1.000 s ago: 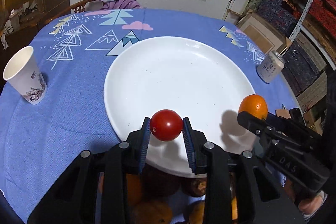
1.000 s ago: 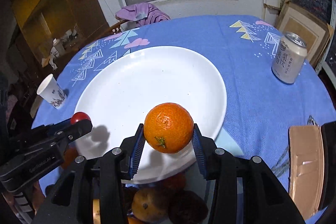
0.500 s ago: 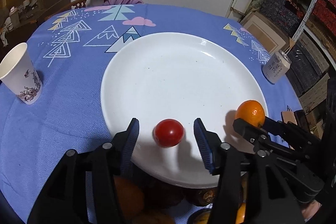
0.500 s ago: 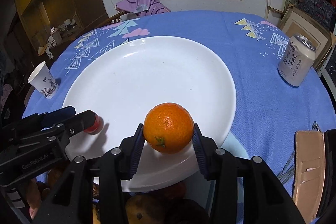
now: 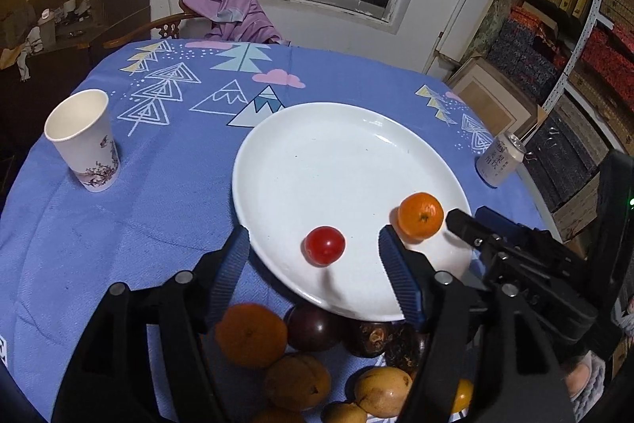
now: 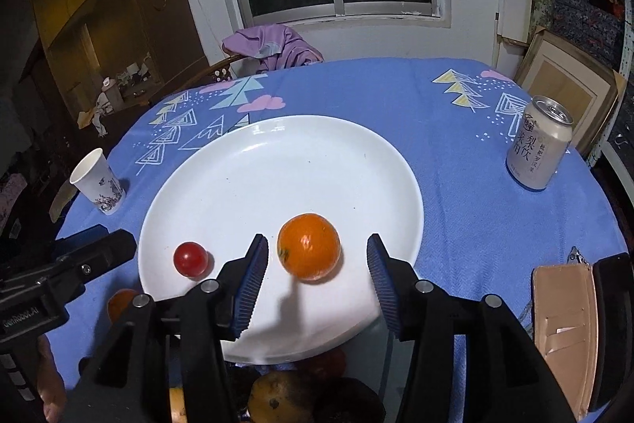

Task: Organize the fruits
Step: 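Carry the tomato and orange onto the white plate and open both tools, then grasp the dark red plum with the left tool while the right tool grasps the yellow tomato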

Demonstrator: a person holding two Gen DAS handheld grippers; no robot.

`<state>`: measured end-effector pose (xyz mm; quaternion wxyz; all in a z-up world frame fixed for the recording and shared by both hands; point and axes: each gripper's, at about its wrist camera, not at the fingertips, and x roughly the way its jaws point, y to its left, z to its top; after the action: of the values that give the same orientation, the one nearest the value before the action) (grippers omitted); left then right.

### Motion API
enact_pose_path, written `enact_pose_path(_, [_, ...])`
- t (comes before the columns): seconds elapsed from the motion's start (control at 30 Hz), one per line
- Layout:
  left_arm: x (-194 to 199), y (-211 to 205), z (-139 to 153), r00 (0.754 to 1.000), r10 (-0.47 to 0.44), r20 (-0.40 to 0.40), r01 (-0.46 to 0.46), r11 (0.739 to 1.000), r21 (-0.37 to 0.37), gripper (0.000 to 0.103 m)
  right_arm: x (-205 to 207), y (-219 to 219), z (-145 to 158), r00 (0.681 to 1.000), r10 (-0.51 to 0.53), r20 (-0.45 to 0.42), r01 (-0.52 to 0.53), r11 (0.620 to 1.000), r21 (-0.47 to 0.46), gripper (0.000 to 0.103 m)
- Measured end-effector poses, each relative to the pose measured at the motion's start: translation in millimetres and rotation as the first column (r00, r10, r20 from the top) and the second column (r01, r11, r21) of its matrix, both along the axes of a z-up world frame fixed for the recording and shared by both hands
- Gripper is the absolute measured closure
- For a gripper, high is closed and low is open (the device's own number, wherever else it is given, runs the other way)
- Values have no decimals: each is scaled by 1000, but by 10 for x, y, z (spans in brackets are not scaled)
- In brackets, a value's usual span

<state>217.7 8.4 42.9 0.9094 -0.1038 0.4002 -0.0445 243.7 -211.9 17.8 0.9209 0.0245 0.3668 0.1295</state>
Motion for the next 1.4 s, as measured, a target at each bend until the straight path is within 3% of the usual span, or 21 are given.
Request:
enact_pose_path(0.1, [-176, 86, -25, 1000, 15, 12, -15, 999, 37, 36, -175, -62, 58, 1000, 6, 21, -6, 1000, 13, 50])
enact_pose_path(0.27, [-562, 336, -101, 999, 47, 14, -48, 998, 30, 36, -635, -186, 162, 997, 16, 70, -20, 998, 61, 50])
enact_pose_path(0.37, [-891, 490, -162, 996, 81, 39, -83, 996, 44, 26, -973, -287, 182, 995, 12, 101, -22, 995, 102, 49])
enact_pose_path(0.63, [-1515, 671, -494, 992, 119, 32, -122, 984, 127, 24, -1597, -386, -234, 997, 13, 72, -19, 996, 86, 44])
enact_pose_path(0.77, [-1566, 550, -488, 994, 95, 61, -105, 976, 188, 24, -1642, -391, -231, 995, -2, 95, -4, 998, 69, 39])
enact_pose_path(0.97, [-1525, 379, -548, 998, 48, 37, -56, 965, 257, 24, -1609, -372, -268, 998, 8, 67, -13, 997, 83, 39])
enact_pose_path(1.13, [-1435, 466, -623, 997, 79, -11, -74, 967, 242, 13, -1618, -365, -267, 998, 8, 70, -14, 997, 81, 36])
enact_pose_path(1.3, [-1465, 695, -504, 983, 179, 51, -186, 955, 232, 12, -1620, -360, -284, 998, 8, 65, -14, 996, 84, 36])
enact_pose_path(1.4, [-1448, 691, -532, 989, 145, 27, -147, 970, 196, 12, -1627, -343, -280, 998, 15, 68, -20, 997, 73, 36])
